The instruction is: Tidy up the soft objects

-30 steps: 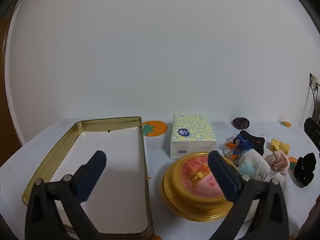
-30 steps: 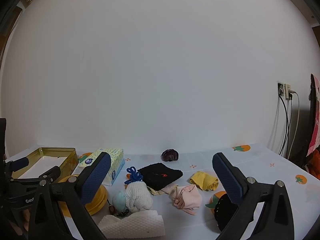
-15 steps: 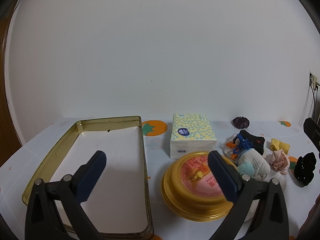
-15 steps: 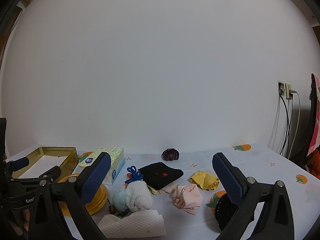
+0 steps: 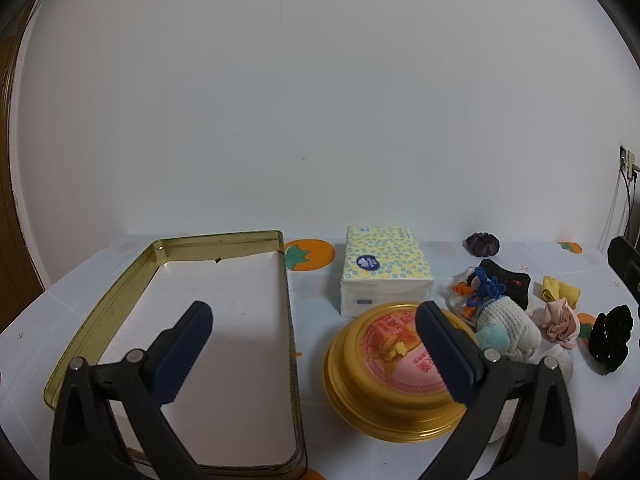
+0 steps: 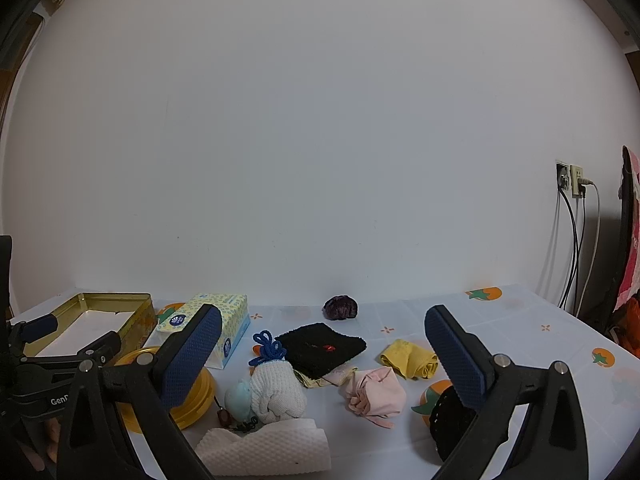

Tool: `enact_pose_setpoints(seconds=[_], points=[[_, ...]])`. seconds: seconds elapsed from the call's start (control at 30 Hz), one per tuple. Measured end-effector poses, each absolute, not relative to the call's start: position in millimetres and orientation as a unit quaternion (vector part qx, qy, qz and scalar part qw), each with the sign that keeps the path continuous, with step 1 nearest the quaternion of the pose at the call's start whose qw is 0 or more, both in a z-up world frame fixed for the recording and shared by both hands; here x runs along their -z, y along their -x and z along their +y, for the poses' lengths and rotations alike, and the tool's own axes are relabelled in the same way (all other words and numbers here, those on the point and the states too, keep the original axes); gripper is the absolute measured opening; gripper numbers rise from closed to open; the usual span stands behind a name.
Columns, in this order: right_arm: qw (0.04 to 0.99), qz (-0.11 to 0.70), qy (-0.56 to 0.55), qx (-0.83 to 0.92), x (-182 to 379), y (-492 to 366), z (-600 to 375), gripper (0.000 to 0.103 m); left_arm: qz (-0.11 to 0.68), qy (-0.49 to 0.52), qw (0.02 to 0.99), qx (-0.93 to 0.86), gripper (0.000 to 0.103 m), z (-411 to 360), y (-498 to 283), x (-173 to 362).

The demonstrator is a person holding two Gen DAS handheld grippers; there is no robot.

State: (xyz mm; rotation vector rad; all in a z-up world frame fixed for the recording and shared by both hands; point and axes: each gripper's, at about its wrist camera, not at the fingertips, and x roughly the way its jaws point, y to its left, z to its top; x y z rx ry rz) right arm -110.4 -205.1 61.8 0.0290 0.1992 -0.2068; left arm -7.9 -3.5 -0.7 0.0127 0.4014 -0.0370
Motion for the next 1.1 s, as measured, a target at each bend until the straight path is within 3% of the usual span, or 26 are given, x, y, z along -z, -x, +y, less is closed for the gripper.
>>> enact_pose_setpoints(seconds=[1.1], points=[[0.99, 0.07, -0.025, 0.117, -70, 121, -219, 0.102, 0.184, -0.012, 0.983, 0.009, 0.103, -3, 12, -3]])
